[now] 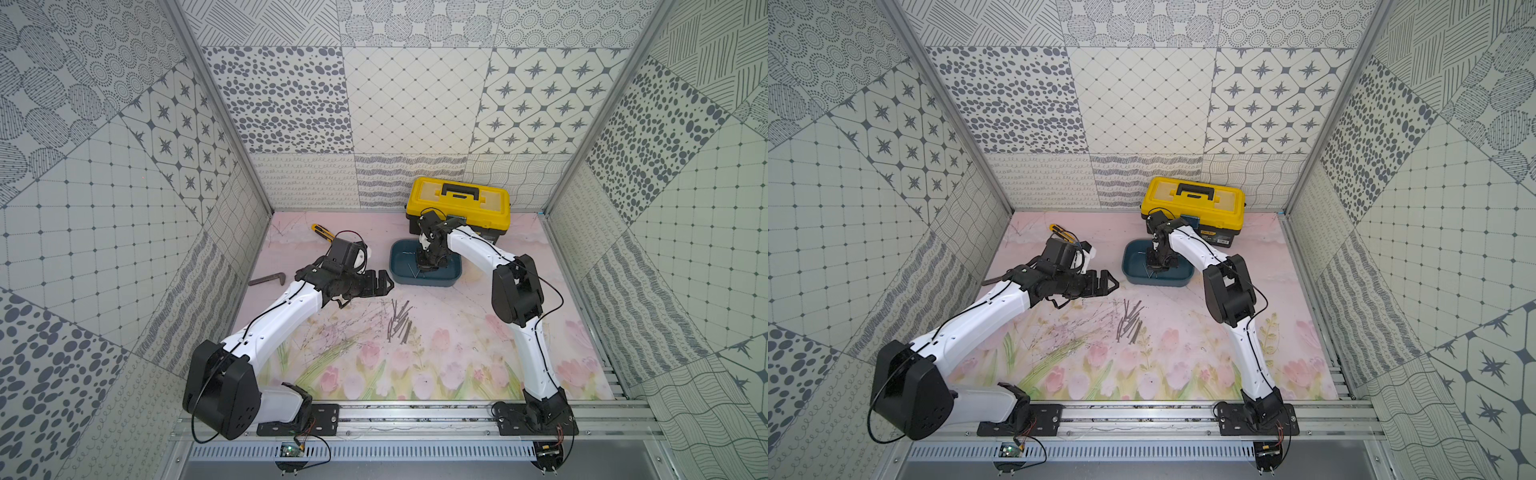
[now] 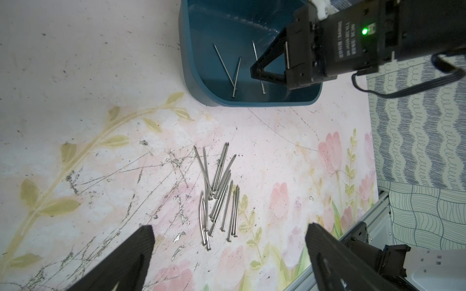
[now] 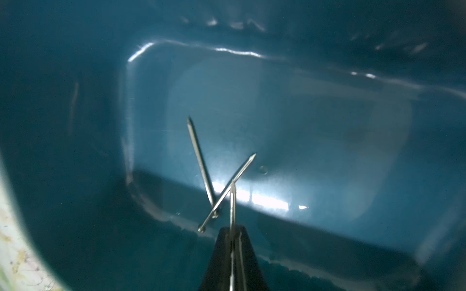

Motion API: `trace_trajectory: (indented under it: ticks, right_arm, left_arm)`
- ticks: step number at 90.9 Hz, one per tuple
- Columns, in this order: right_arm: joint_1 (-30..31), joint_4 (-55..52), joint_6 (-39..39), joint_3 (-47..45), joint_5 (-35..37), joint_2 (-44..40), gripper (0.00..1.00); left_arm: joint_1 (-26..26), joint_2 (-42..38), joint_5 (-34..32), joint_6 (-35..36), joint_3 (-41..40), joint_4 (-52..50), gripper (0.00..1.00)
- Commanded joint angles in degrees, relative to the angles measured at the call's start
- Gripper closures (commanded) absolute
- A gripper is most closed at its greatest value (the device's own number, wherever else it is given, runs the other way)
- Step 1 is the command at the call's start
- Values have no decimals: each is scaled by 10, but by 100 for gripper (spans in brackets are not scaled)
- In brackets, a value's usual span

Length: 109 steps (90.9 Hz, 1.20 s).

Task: Put the nails on the desktop into the storage box
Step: Place the nail in the storage box.

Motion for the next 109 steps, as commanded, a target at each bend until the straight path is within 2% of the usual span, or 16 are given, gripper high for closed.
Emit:
trace_trajectory:
  ticks: [1, 22, 39, 48, 76, 94, 109]
  right_arm:
    - [6, 6, -10, 13, 12, 10, 100]
    - [7, 5, -5, 6, 31, 15, 100]
    - [7, 5, -4, 2, 36, 12, 78]
    - [7, 5, -4, 1, 38, 7, 73]
    - [7, 5, 4, 1, 33, -52, 70]
    - [7, 5, 27, -22, 17, -142, 70]
    - [13, 5, 45, -78, -6, -211, 69]
  left_arm:
    - [8, 2, 28, 4, 10, -32, 1]
    - [11, 7, 33, 4, 14, -43, 0]
    - [10, 12, 34, 4, 15, -58, 0]
    - [11, 17, 40, 8, 19, -71, 1]
    - [11, 22, 38, 6, 11, -96, 8]
    - [11, 40, 44, -2, -10, -96, 12]
    - [10, 70, 62, -41, -20, -83, 19]
